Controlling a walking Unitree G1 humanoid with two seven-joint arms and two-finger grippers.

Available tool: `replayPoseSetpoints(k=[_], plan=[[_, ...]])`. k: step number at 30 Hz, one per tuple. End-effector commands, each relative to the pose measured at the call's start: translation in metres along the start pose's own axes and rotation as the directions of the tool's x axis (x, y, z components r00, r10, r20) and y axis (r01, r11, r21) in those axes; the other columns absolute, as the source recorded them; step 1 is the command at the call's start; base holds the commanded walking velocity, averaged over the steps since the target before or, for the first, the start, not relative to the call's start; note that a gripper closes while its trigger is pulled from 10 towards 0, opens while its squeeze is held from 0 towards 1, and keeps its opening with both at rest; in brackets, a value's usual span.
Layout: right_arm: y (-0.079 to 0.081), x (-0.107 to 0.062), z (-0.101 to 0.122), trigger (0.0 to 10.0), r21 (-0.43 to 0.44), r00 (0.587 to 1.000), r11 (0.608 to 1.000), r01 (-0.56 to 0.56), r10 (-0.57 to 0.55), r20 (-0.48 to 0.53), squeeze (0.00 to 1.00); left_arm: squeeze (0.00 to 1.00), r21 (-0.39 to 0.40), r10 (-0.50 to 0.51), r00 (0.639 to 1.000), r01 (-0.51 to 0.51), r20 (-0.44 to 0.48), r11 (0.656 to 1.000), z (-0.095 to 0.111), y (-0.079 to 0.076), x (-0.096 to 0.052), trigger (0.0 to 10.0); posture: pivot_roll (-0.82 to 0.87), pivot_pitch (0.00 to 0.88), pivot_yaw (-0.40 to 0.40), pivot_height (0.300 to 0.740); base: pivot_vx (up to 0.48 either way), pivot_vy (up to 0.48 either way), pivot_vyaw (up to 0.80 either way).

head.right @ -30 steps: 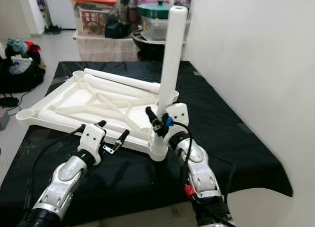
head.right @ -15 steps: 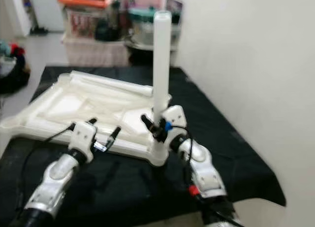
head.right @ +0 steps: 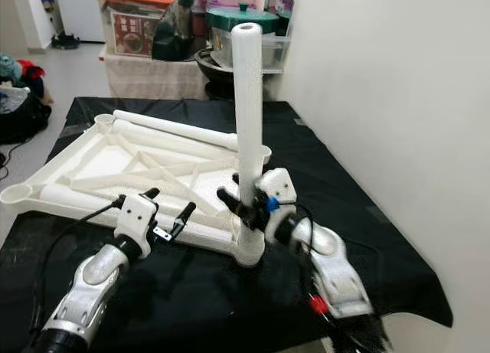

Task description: Building children table

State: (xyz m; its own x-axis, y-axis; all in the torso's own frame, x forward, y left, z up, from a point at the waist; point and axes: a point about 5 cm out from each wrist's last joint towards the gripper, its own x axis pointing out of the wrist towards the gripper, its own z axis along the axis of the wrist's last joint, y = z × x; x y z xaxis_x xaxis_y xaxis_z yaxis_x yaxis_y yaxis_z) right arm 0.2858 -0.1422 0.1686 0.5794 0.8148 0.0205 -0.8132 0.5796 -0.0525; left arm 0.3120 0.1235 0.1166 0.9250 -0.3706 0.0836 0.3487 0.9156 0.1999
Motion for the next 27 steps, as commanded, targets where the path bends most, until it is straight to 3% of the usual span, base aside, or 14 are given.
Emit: replayPoseSetpoints(k=[1,2,5,11,21,27], plan=[[0.040,-0.002,-0.053,10.0,0.305,0.959,0.932,-0.194,0.246,-0.142,0.00,0.00,-0.011,-0.011,1.000,0.011,-0.005,1.000,-0.001,-0.003,0.001,10.0,0.01,0.000,-0.084,0.740,0.000,0.000,0.00],[0.048,-0.004,-0.047,10.0,0.313,0.942,0.909,-0.276,0.321,-0.101,0.00,0.00,-0.012,-0.010,1.000,0.010,-0.005,1.000,-0.001,-0.003,0.000,10.0,0.01,0.000,-0.085,0.740,0.000,0.000,0.00],[0.058,-0.008,-0.042,10.0,0.312,0.911,0.878,-0.363,0.404,-0.076,0.00,0.00,-0.014,-0.009,1.000,0.009,-0.004,1.000,-0.001,-0.003,0.000,10.0,0.02,0.000,-0.087,0.740,0.000,0.000,0.00],[0.072,-0.015,-0.045,10.0,0.328,0.869,0.838,-0.436,0.487,-0.089,0.00,0.00,-0.015,-0.005,1.000,0.005,-0.008,1.000,-0.002,-0.002,-0.001,10.0,0.02,0.000,-0.088,0.740,0.000,0.000,0.00],[0.069,-0.022,-0.041,10.0,0.355,0.855,0.815,-0.458,0.513,-0.073,0.00,0.00,-0.015,-0.009,1.000,0.009,-0.009,1.000,-0.002,-0.002,0.000,10.0,0.02,0.000,-0.083,0.740,0.000,0.000,0.00],[0.060,-0.032,-0.027,10.0,0.362,0.792,0.751,-0.553,0.609,-0.053,0.00,0.00,-0.012,-0.019,1.000,0.018,-0.011,1.000,-0.001,-0.002,0.001,10.0,0.03,0.000,-0.087,0.740,0.000,0.000,0.00]])
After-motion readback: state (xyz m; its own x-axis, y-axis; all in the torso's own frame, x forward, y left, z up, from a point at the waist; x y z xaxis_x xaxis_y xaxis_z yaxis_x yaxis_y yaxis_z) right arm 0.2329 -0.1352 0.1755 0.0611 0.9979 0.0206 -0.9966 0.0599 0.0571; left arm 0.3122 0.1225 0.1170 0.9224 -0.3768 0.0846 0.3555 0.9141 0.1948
